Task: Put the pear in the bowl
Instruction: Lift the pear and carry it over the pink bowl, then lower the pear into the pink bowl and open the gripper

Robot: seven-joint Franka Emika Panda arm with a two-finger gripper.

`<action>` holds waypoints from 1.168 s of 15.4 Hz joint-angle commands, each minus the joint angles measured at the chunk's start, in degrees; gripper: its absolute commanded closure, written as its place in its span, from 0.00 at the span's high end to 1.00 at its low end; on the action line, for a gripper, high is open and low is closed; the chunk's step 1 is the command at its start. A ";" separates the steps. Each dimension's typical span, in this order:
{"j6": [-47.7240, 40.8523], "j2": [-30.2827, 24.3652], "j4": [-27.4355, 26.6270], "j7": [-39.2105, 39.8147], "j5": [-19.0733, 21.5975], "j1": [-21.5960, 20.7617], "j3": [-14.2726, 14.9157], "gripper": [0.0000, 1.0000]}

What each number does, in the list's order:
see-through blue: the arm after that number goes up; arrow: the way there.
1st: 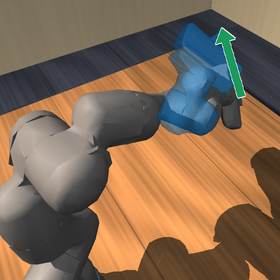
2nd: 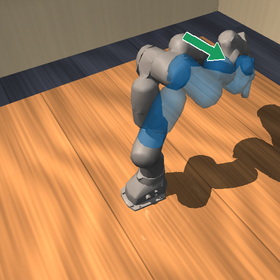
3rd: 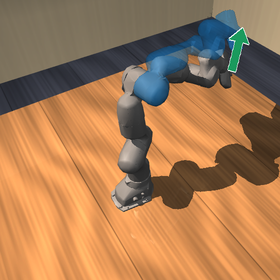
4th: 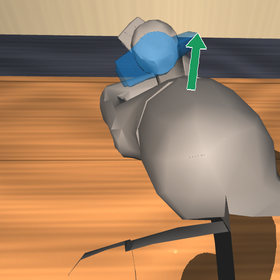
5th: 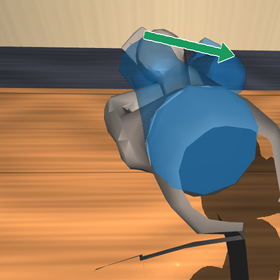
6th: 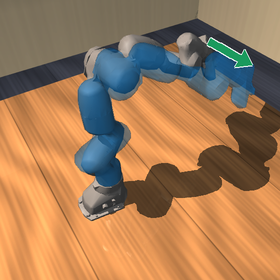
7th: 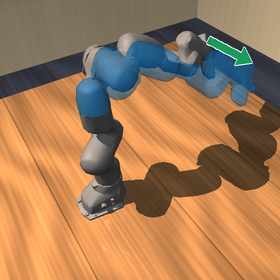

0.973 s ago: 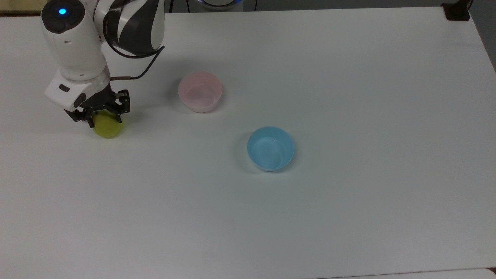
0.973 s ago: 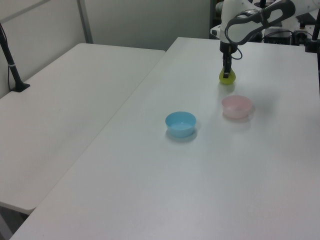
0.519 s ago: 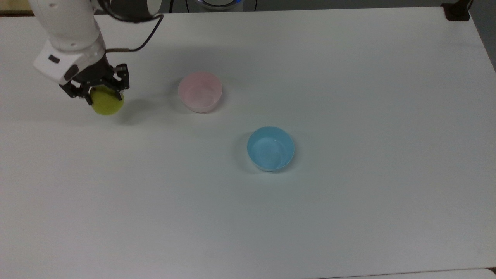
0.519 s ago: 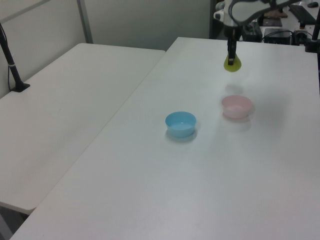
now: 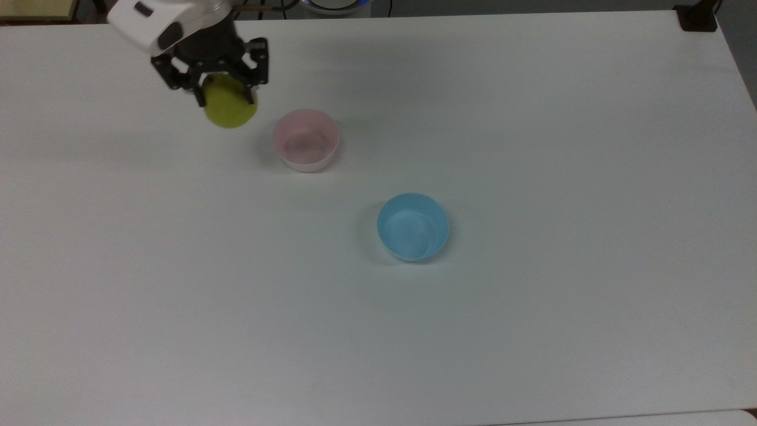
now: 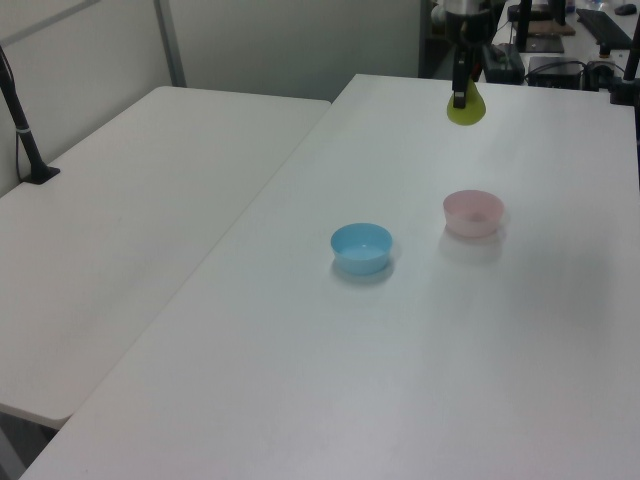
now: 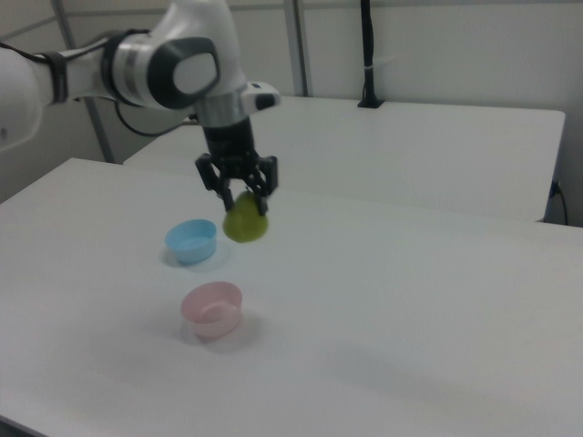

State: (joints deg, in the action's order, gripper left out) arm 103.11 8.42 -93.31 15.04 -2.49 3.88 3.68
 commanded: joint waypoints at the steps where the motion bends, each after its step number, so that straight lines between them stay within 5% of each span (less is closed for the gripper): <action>1: -3.44 -4.89 -1.61 -5.63 0.99 -0.53 -2.88 0.00; 4: -1.52 -8.76 -8.00 -7.66 1.35 -3.43 -3.51 0.00; 9: 15.17 -14.31 -26.03 -7.83 1.00 -5.63 -4.73 0.00; 18: 29.68 -8.34 -33.08 -9.15 -4.09 -5.63 -4.74 0.00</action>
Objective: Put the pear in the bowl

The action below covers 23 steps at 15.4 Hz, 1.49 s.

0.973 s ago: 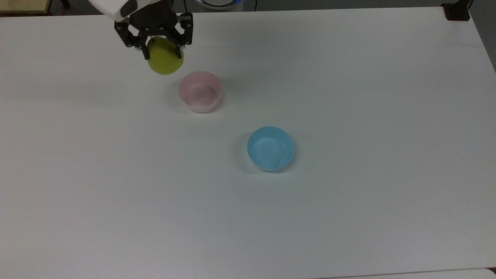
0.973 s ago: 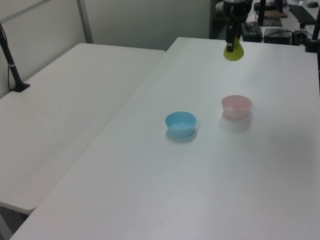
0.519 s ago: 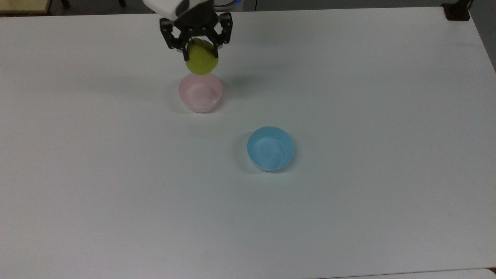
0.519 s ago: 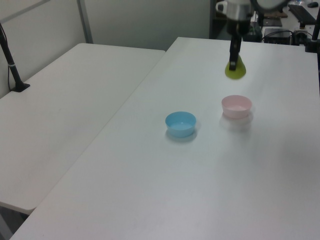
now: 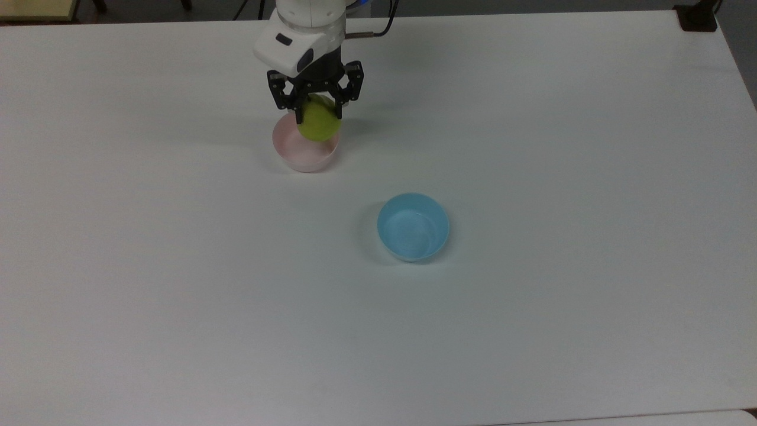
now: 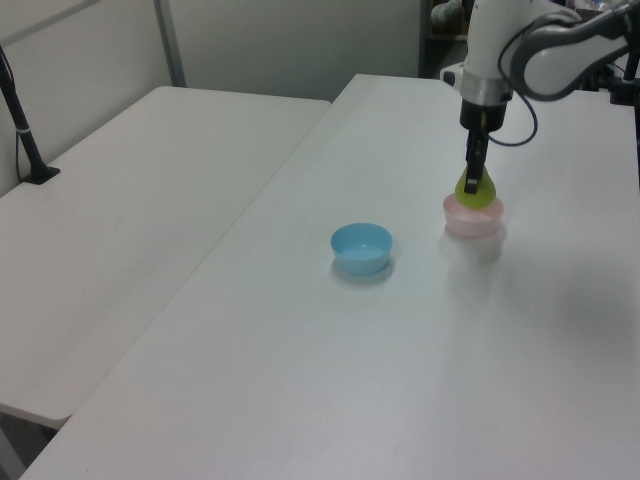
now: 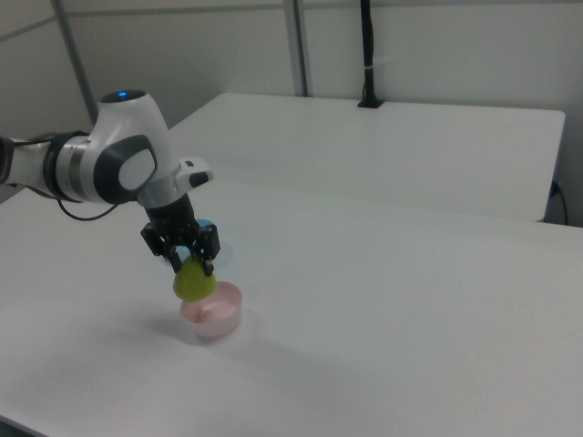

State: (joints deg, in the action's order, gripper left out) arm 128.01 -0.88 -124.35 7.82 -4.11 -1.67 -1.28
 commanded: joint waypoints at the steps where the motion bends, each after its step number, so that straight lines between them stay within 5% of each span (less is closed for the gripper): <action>1: 5.49 1.93 -2.04 -2.02 -3.61 0.18 0.13 0.00; 8: 8.66 5.98 -1.95 -3.95 -8.20 1.05 0.22 0.02; 9: 7.97 5.89 -1.86 -3.95 -8.20 1.32 0.22 0.15; 10: 7.44 5.63 -1.69 -4.65 -8.20 2.45 0.22 0.54; 11: 6.56 5.54 -1.25 -5.26 -8.20 2.64 0.22 0.83; 12: 5.34 5.45 -0.55 -6.05 -8.20 2.64 0.22 1.00; 15: 1.74 4.84 2.87 -6.94 -8.28 2.55 0.13 1.00; 23: -25.14 4.93 25.53 -6.94 -7.41 1.85 -0.22 1.00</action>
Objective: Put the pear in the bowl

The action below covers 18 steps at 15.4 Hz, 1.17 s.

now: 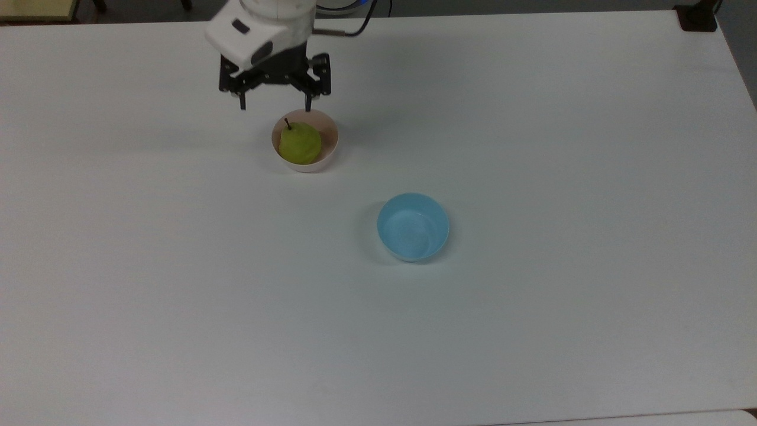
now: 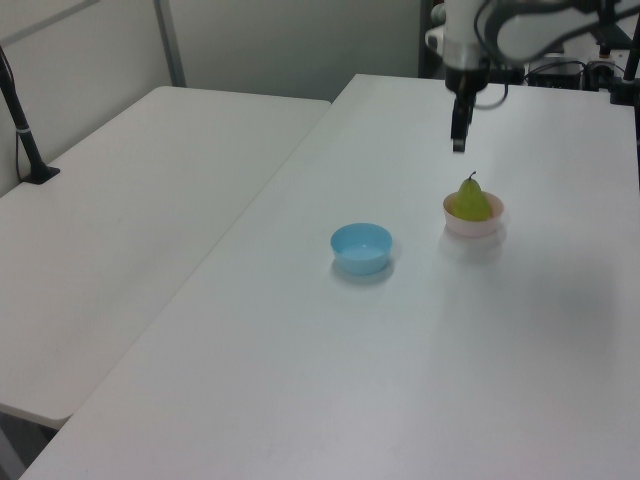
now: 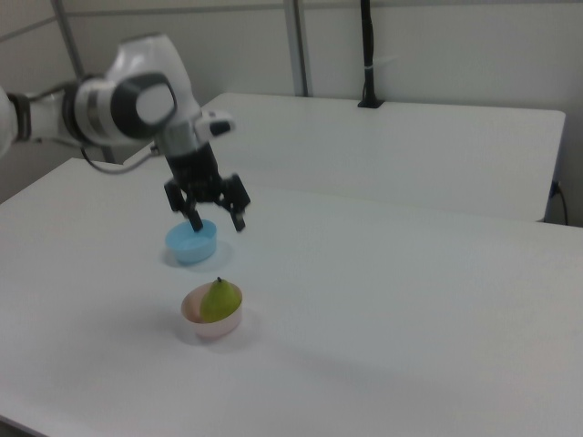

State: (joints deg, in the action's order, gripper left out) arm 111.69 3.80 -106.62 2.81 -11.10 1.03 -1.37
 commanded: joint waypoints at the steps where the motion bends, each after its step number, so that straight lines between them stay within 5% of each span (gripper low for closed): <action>1: -11.82 0.24 10.10 -1.94 -0.15 -0.77 -0.56 1.00; 5: -21.14 -0.10 16.26 -2.02 0.81 -0.51 -2.15 1.00; 9: -16.89 -1.42 16.02 -1.41 17.21 0.55 0.91 1.00; 18: -12.99 -1.43 15.22 1.05 17.17 0.11 1.28 1.00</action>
